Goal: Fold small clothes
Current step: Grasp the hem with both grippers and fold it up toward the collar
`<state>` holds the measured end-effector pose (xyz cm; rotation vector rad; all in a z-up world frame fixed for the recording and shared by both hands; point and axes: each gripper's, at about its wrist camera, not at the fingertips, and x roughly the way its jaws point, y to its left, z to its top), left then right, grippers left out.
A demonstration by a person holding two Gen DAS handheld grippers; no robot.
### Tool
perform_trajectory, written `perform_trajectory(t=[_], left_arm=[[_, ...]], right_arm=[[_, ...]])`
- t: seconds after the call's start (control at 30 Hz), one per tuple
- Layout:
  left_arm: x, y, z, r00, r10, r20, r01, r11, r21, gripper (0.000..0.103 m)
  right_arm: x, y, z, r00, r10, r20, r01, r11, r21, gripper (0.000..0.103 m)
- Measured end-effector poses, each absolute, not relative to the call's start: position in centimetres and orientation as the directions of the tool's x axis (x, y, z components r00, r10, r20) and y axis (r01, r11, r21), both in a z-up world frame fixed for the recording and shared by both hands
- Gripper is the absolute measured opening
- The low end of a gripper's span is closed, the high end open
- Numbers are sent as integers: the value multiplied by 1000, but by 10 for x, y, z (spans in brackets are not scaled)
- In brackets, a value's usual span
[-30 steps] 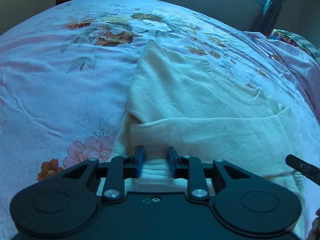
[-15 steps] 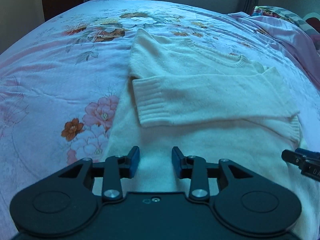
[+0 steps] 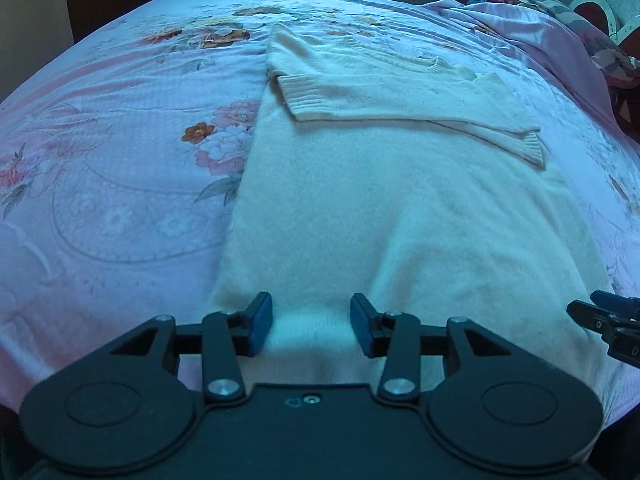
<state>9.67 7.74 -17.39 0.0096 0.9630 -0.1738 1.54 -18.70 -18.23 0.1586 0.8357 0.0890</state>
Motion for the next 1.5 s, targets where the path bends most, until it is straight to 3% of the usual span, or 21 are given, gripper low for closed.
perform_trajectory(t=[0.5, 0.8, 1.1, 1.3, 1.37, 1.5], left_arm=[[36, 104, -176, 524, -160, -836, 130, 986, -107, 42], [22, 140, -173, 523, -129, -843, 10, 989, -145, 45], [35, 144, -195, 453, -258, -853, 7, 958, -286, 42], [43, 143, -203, 408, -333, -850, -4, 930, -366, 15], [44, 140, -203, 408, -331, -851, 4, 932, -361, 13], [45, 138, -195, 431, -350, -832, 14, 924, -382, 9]], right_arm=[[-60, -187, -185, 642, 95, -761, 48, 985, 164, 51], [-79, -208, -178, 644, 61, -763, 142, 970, 197, 51], [-78, -221, -186, 609, 133, -782, 198, 929, 313, 51], [-74, -225, -192, 587, 176, -790, 225, 902, 368, 51], [-71, -226, -195, 574, 195, -795, 225, 896, 382, 11], [-71, -234, -196, 580, 250, -776, 243, 855, 458, 6]])
